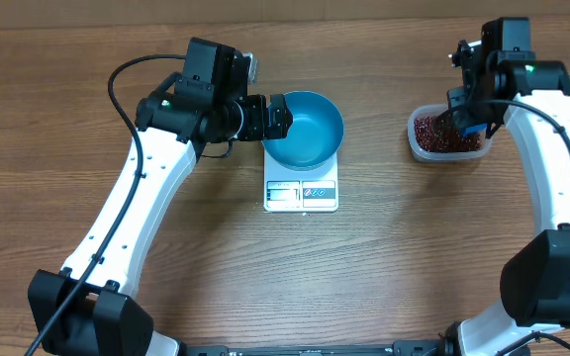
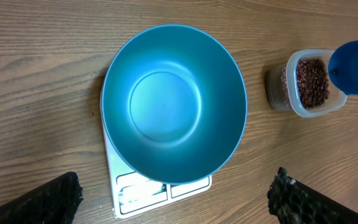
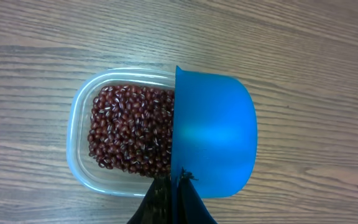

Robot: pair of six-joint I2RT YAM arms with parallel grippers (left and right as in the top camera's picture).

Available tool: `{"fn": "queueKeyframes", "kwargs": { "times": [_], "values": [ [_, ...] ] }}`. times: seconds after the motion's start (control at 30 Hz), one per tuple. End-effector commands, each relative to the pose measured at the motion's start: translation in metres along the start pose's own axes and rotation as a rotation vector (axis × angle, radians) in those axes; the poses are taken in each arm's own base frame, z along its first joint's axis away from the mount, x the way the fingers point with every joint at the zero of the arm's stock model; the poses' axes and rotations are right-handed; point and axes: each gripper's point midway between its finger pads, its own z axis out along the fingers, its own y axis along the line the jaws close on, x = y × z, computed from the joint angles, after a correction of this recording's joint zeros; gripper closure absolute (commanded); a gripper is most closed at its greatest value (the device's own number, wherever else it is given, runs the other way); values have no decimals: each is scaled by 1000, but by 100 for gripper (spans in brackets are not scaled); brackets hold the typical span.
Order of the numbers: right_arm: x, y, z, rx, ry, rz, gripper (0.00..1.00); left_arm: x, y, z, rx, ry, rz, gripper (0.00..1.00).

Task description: Scoop item into bowl and weigh 150g on scale

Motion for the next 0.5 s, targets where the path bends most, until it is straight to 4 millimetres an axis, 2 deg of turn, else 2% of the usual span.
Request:
{"fn": "queueKeyframes", "kwargs": {
  "times": [0.0, 0.13, 0.3, 0.47],
  "values": [
    [-6, -5, -7, 15, -15, -29, 96, -6, -2, -5, -5, -24, 38, 0],
    [-4, -6, -8, 26, -6, -90, 96, -6, -2, -5, -5, -25, 72, 0],
    [-9, -9, -20, 39, -12, -93, 97, -7, -2, -5, -5, -26, 103, 3],
    [-10, 0, -29, 24, -3, -141, 97, -8, -2, -5, -9, -30, 106, 7]
  ]
}}
